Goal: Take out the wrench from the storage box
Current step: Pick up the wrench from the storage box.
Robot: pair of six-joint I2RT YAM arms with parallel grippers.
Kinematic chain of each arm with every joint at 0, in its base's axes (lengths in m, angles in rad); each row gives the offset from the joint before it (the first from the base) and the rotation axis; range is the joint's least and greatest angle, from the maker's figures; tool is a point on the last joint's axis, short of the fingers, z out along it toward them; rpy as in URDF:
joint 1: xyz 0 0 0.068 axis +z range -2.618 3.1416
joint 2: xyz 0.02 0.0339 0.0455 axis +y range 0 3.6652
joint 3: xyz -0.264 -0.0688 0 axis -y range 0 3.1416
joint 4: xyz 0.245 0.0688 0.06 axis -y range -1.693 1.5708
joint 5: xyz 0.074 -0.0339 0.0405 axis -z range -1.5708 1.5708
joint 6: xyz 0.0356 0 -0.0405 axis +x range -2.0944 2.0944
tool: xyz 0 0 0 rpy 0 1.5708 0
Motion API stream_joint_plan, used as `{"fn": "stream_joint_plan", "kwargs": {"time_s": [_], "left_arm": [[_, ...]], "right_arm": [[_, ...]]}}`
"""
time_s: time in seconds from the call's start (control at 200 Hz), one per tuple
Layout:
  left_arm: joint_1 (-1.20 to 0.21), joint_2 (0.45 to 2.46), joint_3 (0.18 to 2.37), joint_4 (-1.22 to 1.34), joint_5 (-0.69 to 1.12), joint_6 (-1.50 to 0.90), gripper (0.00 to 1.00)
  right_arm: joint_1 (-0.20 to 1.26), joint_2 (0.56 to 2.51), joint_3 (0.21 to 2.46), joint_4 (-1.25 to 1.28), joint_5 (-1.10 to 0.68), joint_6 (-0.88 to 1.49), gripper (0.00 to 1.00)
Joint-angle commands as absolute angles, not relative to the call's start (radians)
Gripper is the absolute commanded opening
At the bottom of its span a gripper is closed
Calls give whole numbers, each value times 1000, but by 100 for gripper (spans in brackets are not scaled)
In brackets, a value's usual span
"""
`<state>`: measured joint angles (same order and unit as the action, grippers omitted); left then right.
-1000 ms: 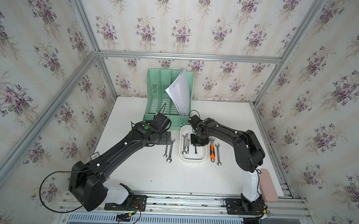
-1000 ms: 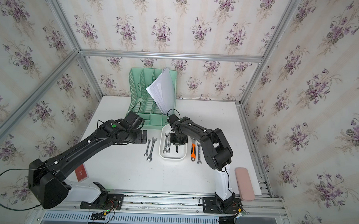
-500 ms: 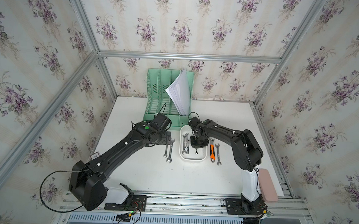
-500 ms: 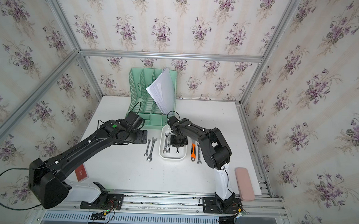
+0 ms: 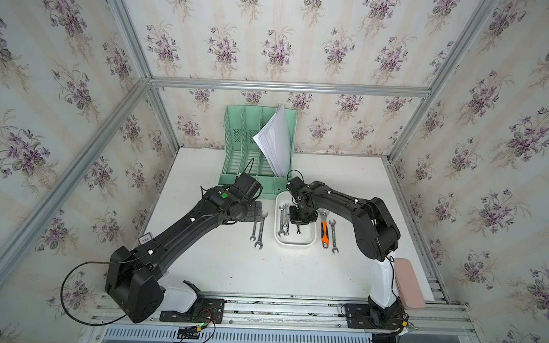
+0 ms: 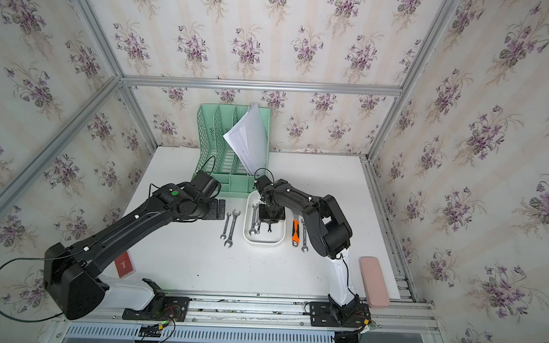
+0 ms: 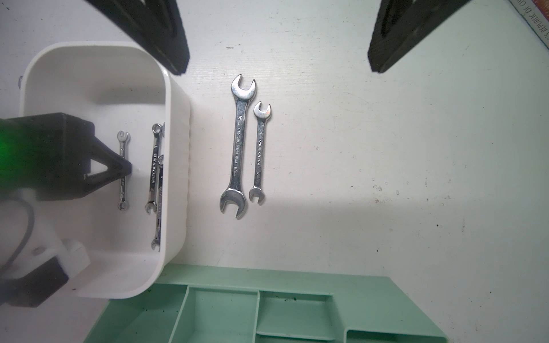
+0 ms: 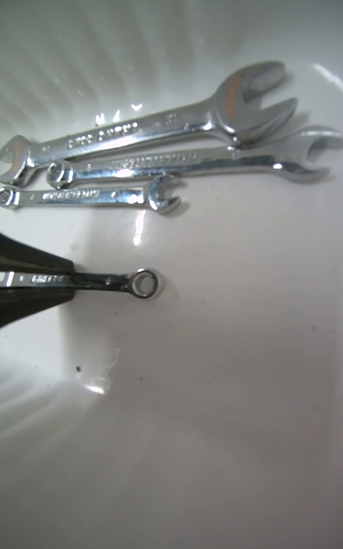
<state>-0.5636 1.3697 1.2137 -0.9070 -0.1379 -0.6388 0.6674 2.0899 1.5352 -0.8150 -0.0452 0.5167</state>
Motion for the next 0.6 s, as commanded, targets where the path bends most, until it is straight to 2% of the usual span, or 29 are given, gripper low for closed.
{"fn": "stream_joint_plan", "kwargs": {"time_s": [0.0, 0.36, 0.594], "left_arm": [[-563, 1362, 1211, -904, -148, -644, 99], [-563, 1364, 1216, -907, -150, -640, 99], [-563, 1361, 1222, -911, -152, -637, 99]], "right_arm": [[668, 2089, 1557, -844, -35, 508, 3], [660, 2044, 1635, -914, 0, 490, 3], [610, 1950, 1646, -969, 28, 464, 2]]}}
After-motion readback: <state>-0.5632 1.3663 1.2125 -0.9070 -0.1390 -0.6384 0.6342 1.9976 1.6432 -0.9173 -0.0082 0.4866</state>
